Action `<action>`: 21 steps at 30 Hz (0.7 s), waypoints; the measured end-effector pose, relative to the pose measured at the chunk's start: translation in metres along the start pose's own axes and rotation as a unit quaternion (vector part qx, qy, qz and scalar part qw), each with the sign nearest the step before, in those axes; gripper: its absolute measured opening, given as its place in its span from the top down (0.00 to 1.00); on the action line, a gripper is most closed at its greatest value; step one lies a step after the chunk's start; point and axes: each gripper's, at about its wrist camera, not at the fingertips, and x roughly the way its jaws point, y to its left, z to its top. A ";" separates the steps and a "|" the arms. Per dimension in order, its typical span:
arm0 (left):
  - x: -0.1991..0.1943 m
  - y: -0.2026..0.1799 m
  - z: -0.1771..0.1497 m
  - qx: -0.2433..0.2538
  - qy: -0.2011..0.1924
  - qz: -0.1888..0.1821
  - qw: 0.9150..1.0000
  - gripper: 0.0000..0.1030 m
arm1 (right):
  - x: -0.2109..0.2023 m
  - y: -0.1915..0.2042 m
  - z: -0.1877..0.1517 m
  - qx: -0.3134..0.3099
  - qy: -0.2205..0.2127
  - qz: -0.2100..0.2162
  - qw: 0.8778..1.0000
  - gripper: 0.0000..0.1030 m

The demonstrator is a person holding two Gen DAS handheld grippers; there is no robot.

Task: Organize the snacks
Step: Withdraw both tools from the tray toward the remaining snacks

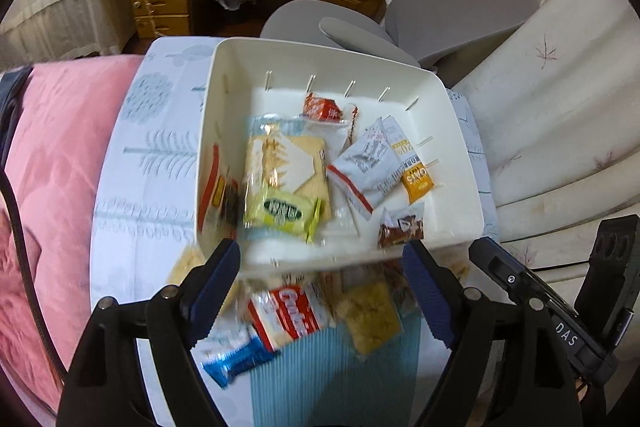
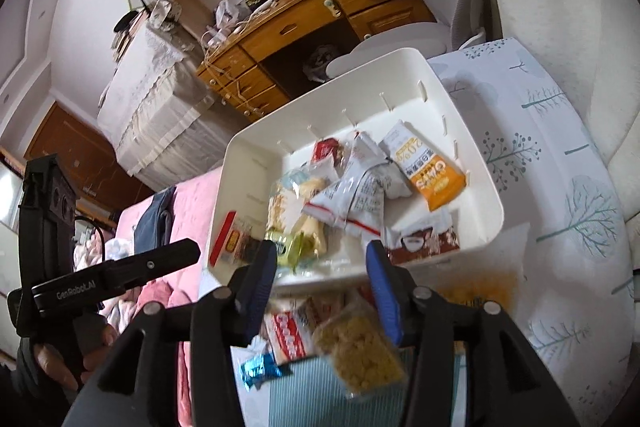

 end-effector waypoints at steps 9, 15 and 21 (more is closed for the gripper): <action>-0.024 0.000 -0.061 -0.055 -0.011 0.020 0.998 0.20 | -0.013 -0.006 -0.024 0.005 0.058 0.003 0.998 0.54; -0.031 0.003 -0.097 -0.084 -0.013 0.036 0.996 0.20 | -0.017 -0.014 -0.036 0.007 0.087 -0.003 0.996 0.54; -0.033 0.009 -0.121 -0.091 -0.013 0.060 0.994 0.20 | -0.017 -0.021 -0.044 0.010 0.109 -0.014 0.994 0.54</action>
